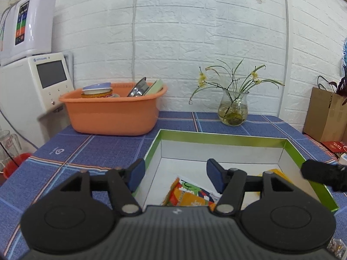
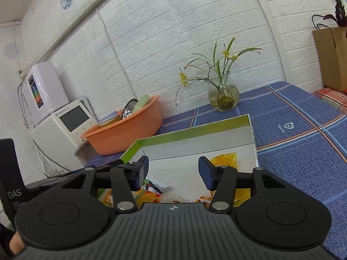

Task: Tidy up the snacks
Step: 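Open both tools to release the jelly cups into the box, then grasp the brown pastry bag with left tool while right tool grasps clear tofu snack bag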

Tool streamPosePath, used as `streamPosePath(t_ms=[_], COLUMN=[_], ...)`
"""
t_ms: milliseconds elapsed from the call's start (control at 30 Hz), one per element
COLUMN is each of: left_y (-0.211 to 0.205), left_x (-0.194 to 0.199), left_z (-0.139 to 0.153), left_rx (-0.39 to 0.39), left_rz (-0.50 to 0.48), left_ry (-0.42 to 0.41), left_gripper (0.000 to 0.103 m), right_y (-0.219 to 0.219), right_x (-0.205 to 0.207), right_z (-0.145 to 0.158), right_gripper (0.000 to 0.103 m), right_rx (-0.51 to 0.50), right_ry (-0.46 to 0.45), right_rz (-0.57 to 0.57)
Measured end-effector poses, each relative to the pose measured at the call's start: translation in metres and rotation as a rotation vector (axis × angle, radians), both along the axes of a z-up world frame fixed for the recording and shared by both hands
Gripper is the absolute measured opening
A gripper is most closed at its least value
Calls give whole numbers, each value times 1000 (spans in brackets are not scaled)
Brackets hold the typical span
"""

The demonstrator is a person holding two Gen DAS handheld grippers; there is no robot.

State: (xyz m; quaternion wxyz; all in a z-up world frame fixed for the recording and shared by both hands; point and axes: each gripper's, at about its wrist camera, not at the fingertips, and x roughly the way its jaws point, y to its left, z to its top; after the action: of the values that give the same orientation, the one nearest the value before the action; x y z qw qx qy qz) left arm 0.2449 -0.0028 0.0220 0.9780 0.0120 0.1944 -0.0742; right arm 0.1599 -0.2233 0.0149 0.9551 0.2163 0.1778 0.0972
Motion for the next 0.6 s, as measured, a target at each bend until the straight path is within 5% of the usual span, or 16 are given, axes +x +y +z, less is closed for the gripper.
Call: streamPosePath(t_ms=[200,433,600], left_y=[38,72,72], left_x=[-59,-134,-156], left_z=[1,-22,-31], left_rx=[14,-20,3], left_rz=[33,-26,-69], left_ry=[20,92,123], left_gripper=[66,68,69], right_y=[-24,-39,-40], right_x=[-65,-120,-135], right_z=[12,-10,-29], right_gripper=[98,98,99], right_rx=[-34,-192,-216], right_ry=[-67,25,85], right_rz=[-25,-37,-54])
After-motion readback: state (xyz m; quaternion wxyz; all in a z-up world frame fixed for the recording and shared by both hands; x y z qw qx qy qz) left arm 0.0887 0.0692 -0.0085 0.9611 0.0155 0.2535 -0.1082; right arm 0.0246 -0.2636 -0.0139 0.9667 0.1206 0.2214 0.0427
